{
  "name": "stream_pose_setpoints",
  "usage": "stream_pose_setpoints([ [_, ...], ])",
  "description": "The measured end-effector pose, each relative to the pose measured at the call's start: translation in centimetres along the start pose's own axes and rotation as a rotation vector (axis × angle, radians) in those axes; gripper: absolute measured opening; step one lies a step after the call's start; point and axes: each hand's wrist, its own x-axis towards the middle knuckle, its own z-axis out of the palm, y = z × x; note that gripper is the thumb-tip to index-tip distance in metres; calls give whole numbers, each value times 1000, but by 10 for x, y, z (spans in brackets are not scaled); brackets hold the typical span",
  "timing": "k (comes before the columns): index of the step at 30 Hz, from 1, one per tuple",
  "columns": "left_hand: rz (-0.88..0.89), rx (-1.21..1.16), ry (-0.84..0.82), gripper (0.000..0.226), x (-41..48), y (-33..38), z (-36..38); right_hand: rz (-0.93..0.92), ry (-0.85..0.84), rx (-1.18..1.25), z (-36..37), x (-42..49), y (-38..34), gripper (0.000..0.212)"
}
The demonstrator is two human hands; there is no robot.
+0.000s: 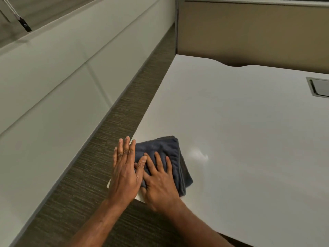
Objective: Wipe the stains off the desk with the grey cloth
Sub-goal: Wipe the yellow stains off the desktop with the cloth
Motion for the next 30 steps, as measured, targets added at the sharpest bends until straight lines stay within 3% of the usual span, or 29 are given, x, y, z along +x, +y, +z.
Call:
stream_pose_setpoints([
  [3,-11,-22,-3,79,-7,8,3,96,21,-24,2,-50,11,63],
  [7,-23,6,-14,74,-16,15,4,370,100,-126,-14,-101,54,67],
  [13,-34,10,-3,73,-23,18,0,599,159,-71,-34,-77,91,69],
  [30,11,9,-49,74,-11,25,30,572,198,-75,-44,12,125,67],
])
